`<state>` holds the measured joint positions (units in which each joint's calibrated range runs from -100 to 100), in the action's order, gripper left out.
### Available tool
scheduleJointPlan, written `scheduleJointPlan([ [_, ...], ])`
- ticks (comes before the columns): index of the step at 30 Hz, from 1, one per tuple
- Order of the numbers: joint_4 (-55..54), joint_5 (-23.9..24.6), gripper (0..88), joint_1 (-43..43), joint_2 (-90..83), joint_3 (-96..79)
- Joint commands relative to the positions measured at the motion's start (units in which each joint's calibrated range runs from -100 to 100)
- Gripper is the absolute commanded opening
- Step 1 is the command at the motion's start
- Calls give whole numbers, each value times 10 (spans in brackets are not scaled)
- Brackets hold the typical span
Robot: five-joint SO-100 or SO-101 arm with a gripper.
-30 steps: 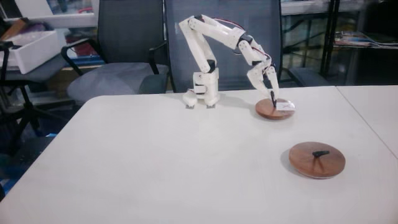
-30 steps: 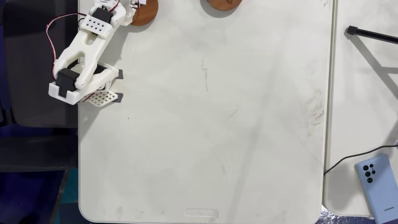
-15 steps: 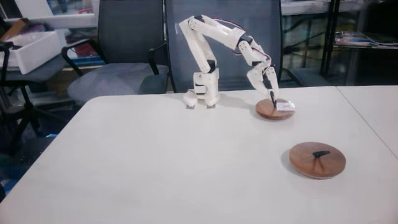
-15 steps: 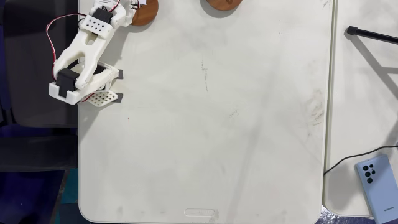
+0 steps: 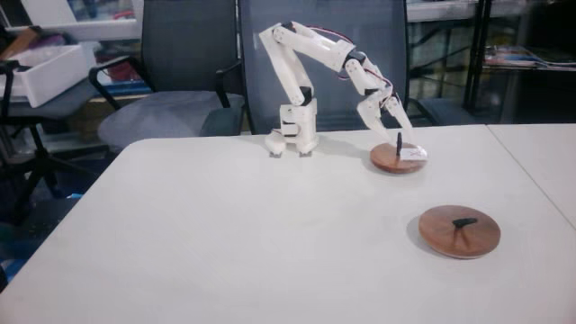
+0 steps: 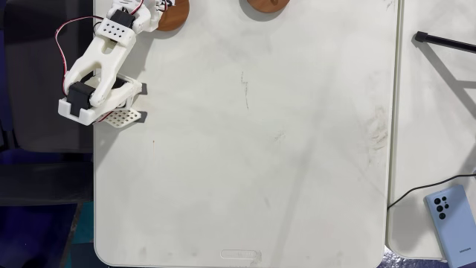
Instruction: Pick the lid with the red cross and place it on the side.
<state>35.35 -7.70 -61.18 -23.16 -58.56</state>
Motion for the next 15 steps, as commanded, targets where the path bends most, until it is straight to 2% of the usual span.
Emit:
scheduleJointPlan([
  [1,-1,-1,203,3,-19,2],
  [15,2,-2,201,3,-21,-16],
])
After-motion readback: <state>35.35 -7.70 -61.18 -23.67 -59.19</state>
